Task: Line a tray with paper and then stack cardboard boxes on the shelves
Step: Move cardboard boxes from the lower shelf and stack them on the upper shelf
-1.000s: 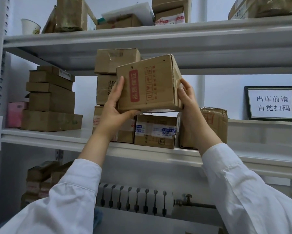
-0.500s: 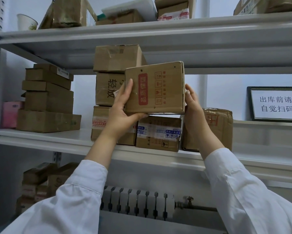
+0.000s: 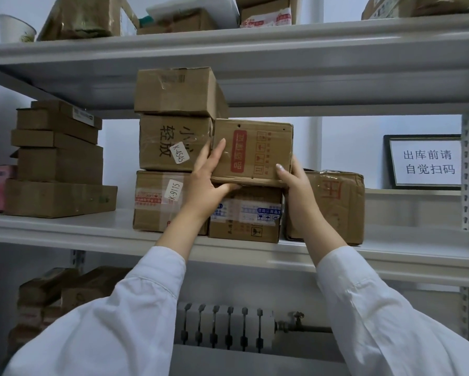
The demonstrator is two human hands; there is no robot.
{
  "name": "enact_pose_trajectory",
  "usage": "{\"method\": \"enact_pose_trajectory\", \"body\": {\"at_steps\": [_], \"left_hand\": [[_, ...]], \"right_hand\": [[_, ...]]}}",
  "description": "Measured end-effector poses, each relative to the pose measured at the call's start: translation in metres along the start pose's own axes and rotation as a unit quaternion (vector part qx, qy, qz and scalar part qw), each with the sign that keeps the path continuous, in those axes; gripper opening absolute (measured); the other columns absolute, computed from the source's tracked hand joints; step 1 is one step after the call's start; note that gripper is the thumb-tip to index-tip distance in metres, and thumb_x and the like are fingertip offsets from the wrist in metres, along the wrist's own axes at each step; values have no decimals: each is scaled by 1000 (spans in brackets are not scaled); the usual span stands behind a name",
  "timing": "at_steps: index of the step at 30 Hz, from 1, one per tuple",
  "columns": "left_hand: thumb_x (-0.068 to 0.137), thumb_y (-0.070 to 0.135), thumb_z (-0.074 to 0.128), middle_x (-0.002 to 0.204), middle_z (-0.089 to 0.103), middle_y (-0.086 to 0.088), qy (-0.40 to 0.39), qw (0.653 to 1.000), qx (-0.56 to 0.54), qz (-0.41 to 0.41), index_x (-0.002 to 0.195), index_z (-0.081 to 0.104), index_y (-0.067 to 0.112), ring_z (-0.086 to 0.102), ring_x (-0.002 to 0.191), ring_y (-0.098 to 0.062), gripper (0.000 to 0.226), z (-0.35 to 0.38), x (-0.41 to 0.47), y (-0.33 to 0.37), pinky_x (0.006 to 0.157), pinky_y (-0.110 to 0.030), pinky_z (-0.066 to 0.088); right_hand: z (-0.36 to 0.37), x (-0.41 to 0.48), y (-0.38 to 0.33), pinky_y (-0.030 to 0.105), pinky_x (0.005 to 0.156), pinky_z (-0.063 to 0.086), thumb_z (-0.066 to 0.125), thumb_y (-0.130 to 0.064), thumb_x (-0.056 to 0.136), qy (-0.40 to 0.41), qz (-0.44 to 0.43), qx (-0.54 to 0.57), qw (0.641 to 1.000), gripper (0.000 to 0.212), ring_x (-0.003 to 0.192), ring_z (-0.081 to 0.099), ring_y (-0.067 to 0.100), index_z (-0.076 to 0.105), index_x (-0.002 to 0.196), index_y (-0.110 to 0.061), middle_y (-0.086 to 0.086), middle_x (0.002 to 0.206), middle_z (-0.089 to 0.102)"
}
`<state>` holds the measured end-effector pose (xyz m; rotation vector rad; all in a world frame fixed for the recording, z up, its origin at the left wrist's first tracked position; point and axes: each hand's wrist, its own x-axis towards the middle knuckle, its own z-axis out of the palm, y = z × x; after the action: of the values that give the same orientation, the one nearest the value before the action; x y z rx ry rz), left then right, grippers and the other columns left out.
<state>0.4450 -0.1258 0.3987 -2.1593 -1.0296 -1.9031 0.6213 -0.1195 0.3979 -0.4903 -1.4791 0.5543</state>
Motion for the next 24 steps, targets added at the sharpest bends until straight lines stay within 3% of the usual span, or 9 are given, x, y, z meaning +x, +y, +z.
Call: {"method": "enact_pose_trajectory", "body": {"at_steps": [3,8,12,16,21,24], "left_hand": [[80,15,71,152,19,-3,28,998,50,-29,144,27,39,18,140,-21,82,5,-1,-3,116,-40,23],[78,24,73,141,35,-7,122,983,14,-133,143,25,19,36,130,-21,80,17,-22,2,106,-35,36],[85,48,60,144,36,-12,105,965,16,-241,142,26,6,34,133,-26,79,26,-41,5,107,-37,32],[89,48,52,144,33,-14,71,958,20,-277,138,32,1,31,133,-29,70,30,-41,12,108,-40,29],[88,41,57,143,33,-14,59,950,-1,-306,137,33,2,30,133,-30,67,29,-33,13,108,-40,28],[88,40,57,142,33,-13,65,949,-4,-308,136,32,5,29,132,-29,64,29,-32,10,106,-40,29]], "right_hand": [[-1,-1,9,37,99,48,50,-29,95,22,8,-17,1000,51,120,56,17,37,143,-21,1,132,57],[10,-8,13,42,101,47,49,-50,88,93,22,-54,994,58,123,53,15,40,141,-28,-2,137,54],[18,-15,17,45,104,43,40,-67,79,119,106,-88,983,77,124,51,20,45,138,-19,1,135,55],[17,-18,13,41,96,48,40,-50,95,133,105,-121,978,46,105,60,20,62,115,-15,2,111,66],[14,-16,8,37,89,50,49,-46,94,146,109,-150,972,42,99,62,21,67,107,-11,4,104,69],[13,-17,4,38,85,51,52,-44,93,146,113,-152,971,35,92,64,21,68,92,-13,1,90,69]]}}
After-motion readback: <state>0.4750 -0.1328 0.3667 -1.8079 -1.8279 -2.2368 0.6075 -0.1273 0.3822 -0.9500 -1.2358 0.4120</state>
